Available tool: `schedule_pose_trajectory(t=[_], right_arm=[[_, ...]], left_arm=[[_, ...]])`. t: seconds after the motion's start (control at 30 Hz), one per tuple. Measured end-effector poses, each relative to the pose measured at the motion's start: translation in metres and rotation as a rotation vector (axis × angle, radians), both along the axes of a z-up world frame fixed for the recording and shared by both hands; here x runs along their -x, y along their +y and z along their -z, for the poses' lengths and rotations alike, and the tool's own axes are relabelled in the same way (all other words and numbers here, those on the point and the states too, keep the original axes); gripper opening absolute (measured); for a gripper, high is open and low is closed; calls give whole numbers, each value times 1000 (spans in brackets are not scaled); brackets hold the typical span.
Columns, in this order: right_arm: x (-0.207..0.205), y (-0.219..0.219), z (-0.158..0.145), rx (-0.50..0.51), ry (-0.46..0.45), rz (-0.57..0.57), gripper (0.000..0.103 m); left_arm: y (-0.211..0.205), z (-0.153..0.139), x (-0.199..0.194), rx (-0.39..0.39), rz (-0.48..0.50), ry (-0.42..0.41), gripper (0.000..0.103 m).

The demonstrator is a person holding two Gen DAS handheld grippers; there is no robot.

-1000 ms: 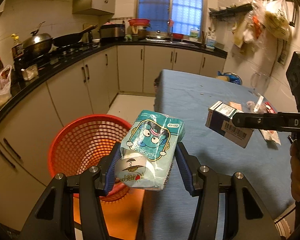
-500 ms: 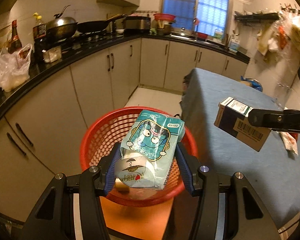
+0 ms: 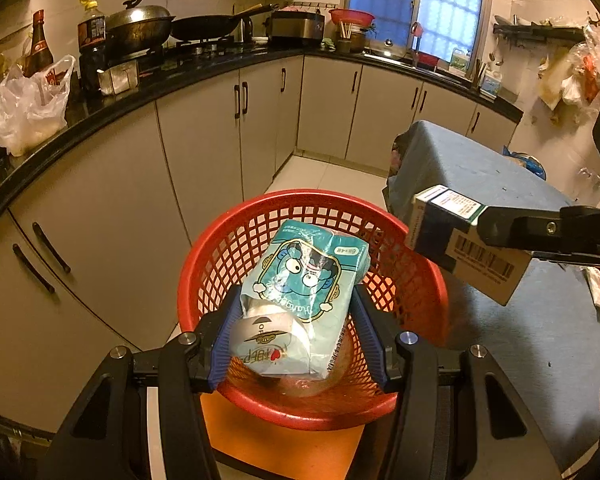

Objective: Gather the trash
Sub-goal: 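Carry packet and medicine box over the red basket and release both, then withdraw both open tools from the basket back toward the table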

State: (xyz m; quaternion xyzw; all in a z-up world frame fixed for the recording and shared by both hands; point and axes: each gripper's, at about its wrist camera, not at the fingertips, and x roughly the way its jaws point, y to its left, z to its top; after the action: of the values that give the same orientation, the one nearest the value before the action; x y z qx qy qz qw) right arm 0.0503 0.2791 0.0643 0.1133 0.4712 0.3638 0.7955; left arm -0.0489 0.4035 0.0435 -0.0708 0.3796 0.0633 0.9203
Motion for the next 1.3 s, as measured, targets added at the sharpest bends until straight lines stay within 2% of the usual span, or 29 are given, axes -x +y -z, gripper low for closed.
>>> schedule_pose_trajectory(t=[0.77,1.3], right_arm=[[-19,26,29,41,64,-1,47],[-6,2,12,-3,36,13,48]], left_arm=[[6,17,-9,23,-9,30,55],[3,4,1,31,-10,3,55]])
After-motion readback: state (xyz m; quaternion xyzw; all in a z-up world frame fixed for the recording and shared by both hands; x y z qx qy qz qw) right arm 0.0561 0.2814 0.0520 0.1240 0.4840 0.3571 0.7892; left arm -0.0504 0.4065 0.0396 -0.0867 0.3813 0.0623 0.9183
